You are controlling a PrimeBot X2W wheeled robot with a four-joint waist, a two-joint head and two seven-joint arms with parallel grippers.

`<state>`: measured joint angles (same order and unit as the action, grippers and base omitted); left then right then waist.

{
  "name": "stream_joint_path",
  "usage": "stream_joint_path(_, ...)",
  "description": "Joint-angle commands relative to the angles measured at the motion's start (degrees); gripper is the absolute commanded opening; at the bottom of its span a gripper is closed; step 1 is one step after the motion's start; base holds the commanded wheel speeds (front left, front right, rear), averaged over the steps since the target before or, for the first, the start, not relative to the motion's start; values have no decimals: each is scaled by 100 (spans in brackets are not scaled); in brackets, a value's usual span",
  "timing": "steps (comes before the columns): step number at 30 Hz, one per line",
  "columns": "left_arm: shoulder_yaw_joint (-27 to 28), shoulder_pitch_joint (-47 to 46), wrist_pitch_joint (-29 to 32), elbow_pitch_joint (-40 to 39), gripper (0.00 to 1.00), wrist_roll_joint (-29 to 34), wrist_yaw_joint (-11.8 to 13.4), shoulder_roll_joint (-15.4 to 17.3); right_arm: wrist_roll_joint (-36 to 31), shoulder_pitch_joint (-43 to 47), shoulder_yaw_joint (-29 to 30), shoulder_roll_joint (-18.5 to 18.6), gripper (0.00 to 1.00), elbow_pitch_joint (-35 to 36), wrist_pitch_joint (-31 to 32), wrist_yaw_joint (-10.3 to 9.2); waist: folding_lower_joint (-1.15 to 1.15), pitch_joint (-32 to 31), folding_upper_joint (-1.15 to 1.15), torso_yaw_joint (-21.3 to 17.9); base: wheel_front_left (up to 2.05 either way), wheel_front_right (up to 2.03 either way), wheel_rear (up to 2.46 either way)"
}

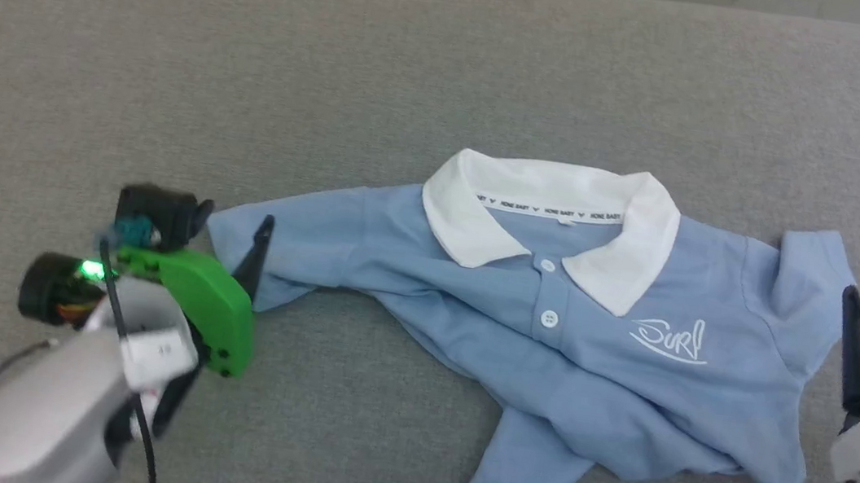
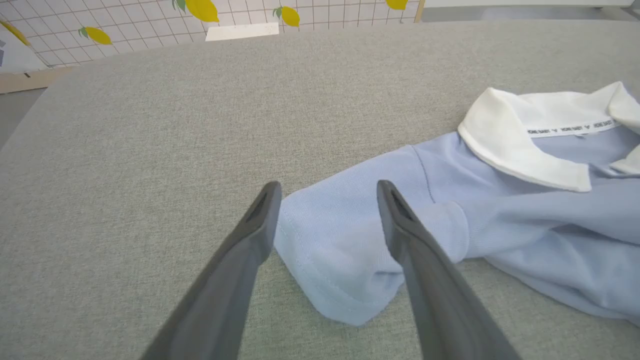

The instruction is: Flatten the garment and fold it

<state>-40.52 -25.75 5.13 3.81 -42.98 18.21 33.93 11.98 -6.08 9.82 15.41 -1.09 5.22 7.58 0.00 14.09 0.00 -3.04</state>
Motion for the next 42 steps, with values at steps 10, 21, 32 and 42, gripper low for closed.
stream_joint_path(10,-232,-889,2104,502,100,-308,3,568,-156,394,241,-537,100,763,169,-9,0,403,0,-324,0,0,0)
stream_joint_path(21,-404,-1437,3279,863,100,-715,-479,624,-196,401,200,-651,100,1040,214,-9,0,762,0,-406,0,0,0)
stream_joint_path(32,-482,-1271,3251,980,0,-871,-629,486,-281,394,220,-618,100,1088,280,-9,0,910,0,-339,0,0,0)
stream_joint_path(42,-193,-1138,1518,531,0,-200,-85,277,127,-25,-61,452,100,921,1595,-9,0,657,0,30,0,0,0)
